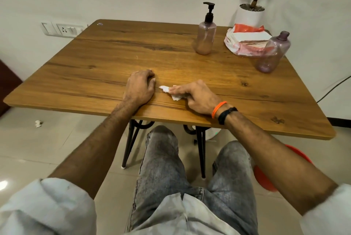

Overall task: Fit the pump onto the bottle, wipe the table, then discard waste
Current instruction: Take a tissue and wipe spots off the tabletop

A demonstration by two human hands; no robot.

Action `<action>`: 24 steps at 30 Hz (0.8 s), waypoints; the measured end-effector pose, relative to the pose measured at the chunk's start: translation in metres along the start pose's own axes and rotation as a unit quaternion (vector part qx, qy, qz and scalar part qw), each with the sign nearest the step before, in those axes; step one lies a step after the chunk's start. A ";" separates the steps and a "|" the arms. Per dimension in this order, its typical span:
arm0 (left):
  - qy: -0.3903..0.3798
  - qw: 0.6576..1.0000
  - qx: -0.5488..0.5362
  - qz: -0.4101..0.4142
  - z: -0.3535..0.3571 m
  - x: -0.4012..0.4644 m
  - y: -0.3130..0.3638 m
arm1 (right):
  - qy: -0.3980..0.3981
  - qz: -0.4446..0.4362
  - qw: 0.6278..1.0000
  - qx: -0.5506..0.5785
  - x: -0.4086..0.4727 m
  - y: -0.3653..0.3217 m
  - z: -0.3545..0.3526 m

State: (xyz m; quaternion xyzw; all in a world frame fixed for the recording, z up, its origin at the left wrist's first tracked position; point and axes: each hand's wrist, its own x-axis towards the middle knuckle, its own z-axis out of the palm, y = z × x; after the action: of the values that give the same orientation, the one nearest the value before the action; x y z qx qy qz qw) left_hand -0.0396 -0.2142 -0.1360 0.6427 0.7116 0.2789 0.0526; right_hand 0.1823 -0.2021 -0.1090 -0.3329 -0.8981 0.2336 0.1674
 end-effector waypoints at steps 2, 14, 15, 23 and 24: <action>0.001 1.000 -0.004 0.005 0.001 0.000 -0.001 | -0.045 -0.023 0.999 -0.009 0.003 -0.005 0.008; -0.016 1.000 -0.019 0.013 0.001 0.000 -0.006 | 0.052 0.007 0.997 0.064 -0.048 0.024 -0.029; -0.017 1.000 -0.018 0.012 0.001 0.000 -0.006 | 0.084 0.039 0.995 0.039 -0.042 0.030 -0.034; -0.017 1.000 -0.019 0.012 0.000 0.000 -0.004 | -0.003 0.017 0.999 -0.048 -0.046 0.028 -0.015; -0.014 1.000 -0.017 0.012 0.000 0.000 -0.004 | -0.015 -0.011 0.999 -0.047 -0.053 0.023 -0.010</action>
State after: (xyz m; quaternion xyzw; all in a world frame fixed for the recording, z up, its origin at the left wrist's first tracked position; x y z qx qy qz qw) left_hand -0.0428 -0.2146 -0.1374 0.6542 0.6981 0.2824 0.0701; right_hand 0.2375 -0.2198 -0.1203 -0.3269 -0.9141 0.1946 0.1404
